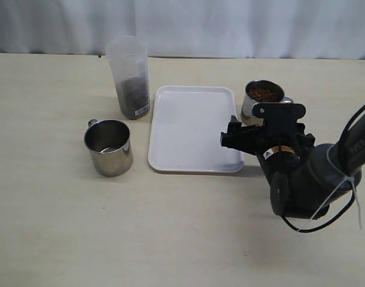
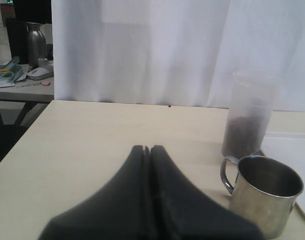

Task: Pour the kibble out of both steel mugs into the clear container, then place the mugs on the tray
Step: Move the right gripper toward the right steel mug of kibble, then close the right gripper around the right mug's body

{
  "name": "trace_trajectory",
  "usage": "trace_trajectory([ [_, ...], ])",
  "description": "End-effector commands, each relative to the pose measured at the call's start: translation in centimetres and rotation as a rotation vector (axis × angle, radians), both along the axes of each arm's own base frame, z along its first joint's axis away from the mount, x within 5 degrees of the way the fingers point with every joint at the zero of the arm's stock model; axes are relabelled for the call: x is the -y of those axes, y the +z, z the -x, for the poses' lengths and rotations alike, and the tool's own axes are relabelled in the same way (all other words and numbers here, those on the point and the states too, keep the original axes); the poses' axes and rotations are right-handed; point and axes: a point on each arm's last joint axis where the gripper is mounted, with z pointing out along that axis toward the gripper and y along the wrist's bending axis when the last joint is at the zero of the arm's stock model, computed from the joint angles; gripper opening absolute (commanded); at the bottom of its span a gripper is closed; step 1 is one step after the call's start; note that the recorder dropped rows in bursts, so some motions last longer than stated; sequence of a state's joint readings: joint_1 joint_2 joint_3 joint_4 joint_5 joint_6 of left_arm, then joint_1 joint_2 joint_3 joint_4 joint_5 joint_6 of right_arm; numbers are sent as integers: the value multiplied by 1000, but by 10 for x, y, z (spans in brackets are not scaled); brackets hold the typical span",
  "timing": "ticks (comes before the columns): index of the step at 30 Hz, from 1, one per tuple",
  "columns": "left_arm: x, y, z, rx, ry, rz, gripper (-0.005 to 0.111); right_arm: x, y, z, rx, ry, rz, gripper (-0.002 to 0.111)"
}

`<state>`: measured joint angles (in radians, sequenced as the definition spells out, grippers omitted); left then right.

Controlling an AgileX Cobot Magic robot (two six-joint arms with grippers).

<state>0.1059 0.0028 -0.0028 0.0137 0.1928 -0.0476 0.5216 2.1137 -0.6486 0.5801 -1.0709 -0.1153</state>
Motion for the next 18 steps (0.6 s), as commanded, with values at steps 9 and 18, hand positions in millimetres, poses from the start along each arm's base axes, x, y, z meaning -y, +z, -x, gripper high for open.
trace_trajectory([
  [9,0,0,0,10,-4,-1,0,-7,6,-13,17,-10,9,75],
  [18,0,0,0,10,-4,-1,0,-7,1,-13,-8,-6,10,75],
])
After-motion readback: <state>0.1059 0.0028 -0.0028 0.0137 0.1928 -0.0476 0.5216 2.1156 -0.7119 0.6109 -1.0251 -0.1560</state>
